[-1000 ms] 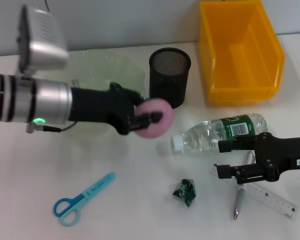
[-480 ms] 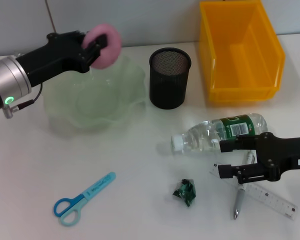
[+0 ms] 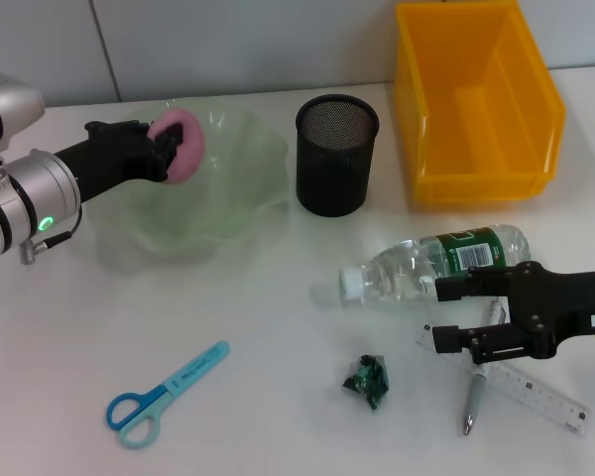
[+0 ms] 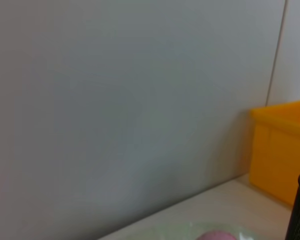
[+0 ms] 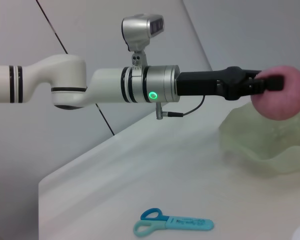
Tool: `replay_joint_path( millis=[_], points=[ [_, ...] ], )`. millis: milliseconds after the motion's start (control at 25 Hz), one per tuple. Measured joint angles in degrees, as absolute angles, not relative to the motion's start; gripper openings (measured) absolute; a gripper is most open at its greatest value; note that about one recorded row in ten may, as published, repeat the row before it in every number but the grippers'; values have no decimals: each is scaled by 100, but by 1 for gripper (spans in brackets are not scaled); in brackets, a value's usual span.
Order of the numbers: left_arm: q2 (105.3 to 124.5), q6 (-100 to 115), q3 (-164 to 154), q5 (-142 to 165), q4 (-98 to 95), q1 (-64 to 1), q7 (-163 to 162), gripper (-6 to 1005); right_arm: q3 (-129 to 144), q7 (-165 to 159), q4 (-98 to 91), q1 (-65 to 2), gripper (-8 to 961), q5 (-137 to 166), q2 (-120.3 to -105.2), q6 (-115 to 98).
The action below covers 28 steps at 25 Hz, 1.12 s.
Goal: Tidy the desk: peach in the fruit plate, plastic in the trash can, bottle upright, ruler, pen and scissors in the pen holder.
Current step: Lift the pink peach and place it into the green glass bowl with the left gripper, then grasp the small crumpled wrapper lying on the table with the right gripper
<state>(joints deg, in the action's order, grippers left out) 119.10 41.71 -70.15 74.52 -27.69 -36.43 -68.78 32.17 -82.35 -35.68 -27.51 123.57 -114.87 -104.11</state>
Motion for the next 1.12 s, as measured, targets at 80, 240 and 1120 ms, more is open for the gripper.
replay_joint_path(
  millis=[80, 240, 1120],
  points=[
    [11910, 4147, -7074, 7446, -2765, -3649, -6933, 151, 3217, -8235, -3568, -2751, 815, 12357, -11487, -10412],
    [11884, 4122, -7265, 7458, -2768, -3693, -7162, 169, 3217, -8235, -3568, -2748, 815, 12357, -11487, -10414],
    [11879, 4130, -7308, 7457, -2825, -3700, -7211, 868, 3217, -8235, -3569, -2733, 814, 12357, -11505, -10415]
  ],
)
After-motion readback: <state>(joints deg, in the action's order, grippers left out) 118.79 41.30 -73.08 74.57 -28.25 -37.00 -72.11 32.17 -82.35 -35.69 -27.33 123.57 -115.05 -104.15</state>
